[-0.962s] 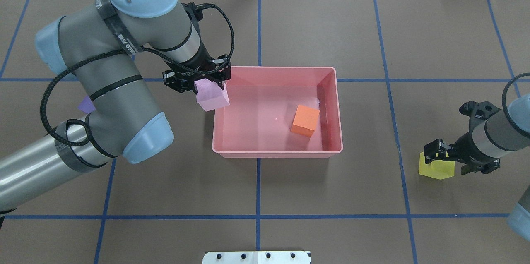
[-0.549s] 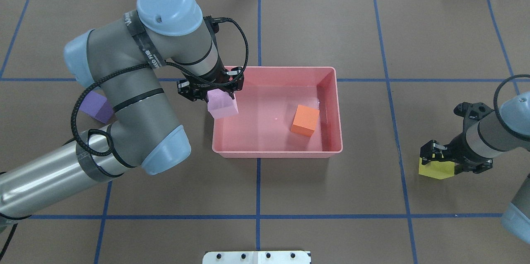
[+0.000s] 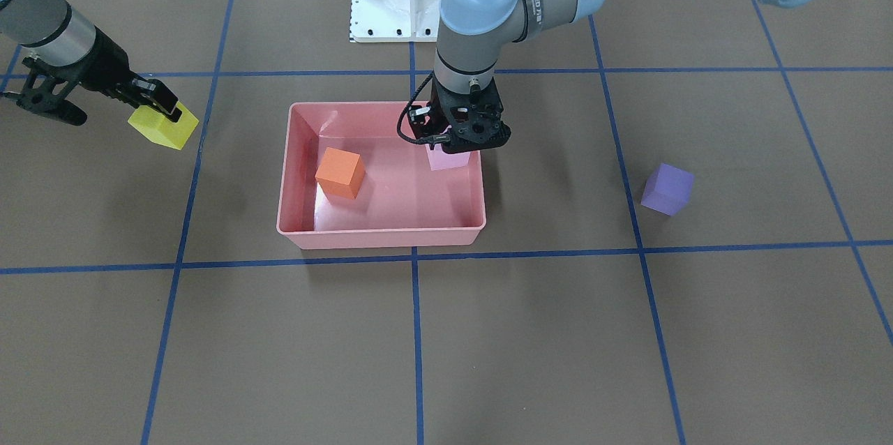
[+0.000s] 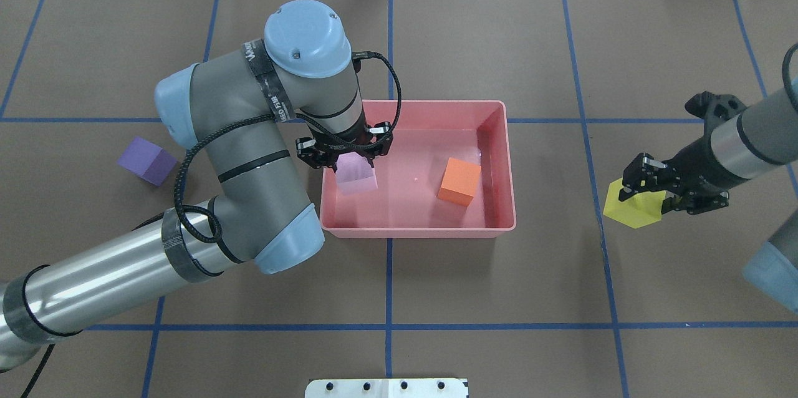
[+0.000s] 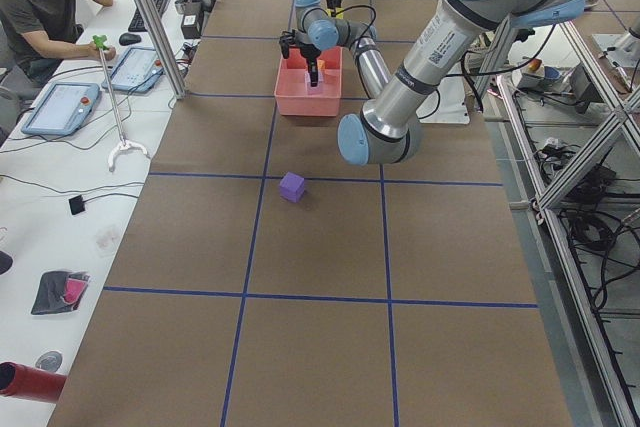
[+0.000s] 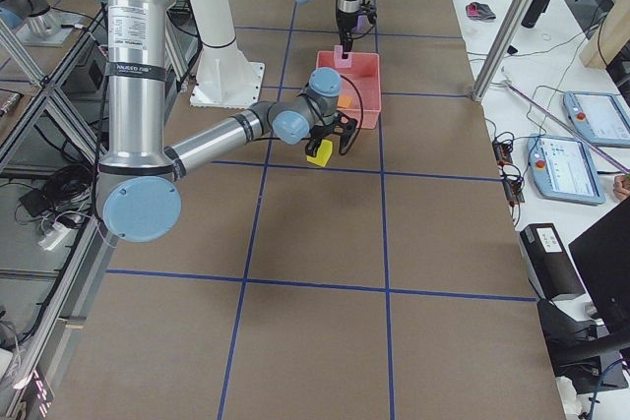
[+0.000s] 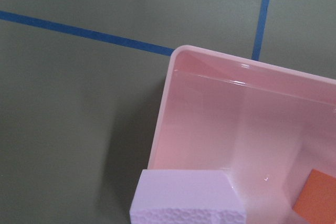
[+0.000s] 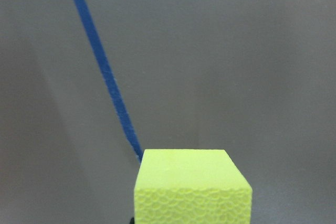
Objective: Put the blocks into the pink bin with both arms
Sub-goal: 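Release the pink cube in the bin while the right gripper lowers the yellow cube in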
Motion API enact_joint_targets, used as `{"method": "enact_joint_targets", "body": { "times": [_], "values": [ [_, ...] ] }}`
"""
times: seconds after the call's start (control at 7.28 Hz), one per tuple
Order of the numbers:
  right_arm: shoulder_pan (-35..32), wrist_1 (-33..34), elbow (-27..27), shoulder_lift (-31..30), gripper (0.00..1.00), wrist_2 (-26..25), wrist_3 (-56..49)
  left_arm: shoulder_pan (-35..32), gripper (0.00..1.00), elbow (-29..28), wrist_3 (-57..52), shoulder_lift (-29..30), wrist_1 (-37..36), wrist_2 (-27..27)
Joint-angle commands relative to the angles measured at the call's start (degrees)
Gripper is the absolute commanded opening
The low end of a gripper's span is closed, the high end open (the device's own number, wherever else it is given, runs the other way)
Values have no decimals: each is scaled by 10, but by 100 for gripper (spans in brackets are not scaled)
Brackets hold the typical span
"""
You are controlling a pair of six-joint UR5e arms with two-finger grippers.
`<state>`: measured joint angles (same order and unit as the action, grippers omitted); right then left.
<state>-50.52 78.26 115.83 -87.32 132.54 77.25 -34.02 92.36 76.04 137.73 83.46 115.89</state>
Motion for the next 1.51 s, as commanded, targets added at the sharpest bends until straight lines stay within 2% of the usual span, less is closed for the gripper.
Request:
{"method": "enact_joint_targets", "body": {
  "times": [0.0,0.14,0.27,0.41,0.55,0.69,0.96,1.1,1.37],
  "values": [
    [-17,244,-14,230,0,9,7,10,0,-46,2,1,57,0],
    [17,255,-18,253,0,-16,33,11,10,-57,1,0,67,0],
    [44,236,-38,277,0,-31,75,12,39,-60,0,0,69,1],
    [78,213,-54,292,0,-54,114,12,89,-55,0,0,68,1],
    [101,185,-67,304,0,-81,152,2,99,-40,0,-1,64,4],
    [125,176,-79,319,0,-95,182,-17,99,-4,-2,-8,59,7],
    [171,174,-96,342,0,-141,213,-59,99,65,-23,-27,-11,36],
    [196,154,-111,350,0,-164,229,-75,99,114,-72,-87,-16,56],
    [225,118,-140,350,0,-187,240,-124,99,191,-207,-226,-10,60]
  ]
}}
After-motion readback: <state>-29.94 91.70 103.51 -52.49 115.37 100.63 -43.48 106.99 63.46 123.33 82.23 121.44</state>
